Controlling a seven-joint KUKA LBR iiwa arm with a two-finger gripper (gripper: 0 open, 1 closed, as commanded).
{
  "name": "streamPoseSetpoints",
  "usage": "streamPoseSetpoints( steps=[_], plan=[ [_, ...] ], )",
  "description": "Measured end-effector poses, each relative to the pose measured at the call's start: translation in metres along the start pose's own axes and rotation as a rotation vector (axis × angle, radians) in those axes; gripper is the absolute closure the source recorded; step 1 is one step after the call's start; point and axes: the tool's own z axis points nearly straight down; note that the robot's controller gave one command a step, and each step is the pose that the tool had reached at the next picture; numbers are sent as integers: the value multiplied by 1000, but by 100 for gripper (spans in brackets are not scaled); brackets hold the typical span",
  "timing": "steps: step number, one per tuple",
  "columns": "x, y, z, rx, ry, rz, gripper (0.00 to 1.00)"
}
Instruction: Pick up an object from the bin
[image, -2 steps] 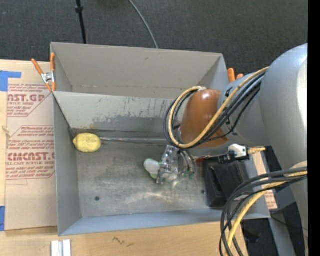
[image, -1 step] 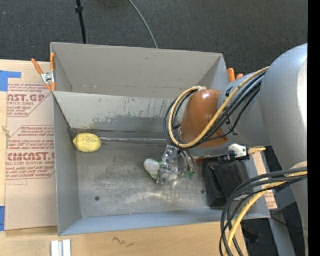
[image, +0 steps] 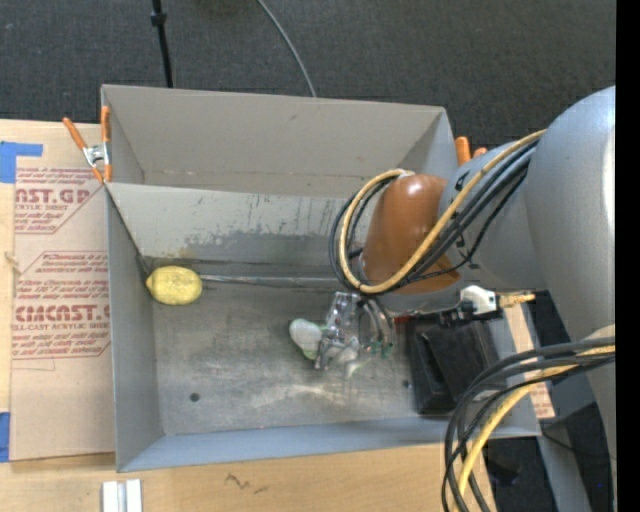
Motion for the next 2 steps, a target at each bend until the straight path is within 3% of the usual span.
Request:
streamPoseSetpoints(
  steps=[2],
  plan=[
    [-1,1,-13,0,2,-1,100]
  ],
)
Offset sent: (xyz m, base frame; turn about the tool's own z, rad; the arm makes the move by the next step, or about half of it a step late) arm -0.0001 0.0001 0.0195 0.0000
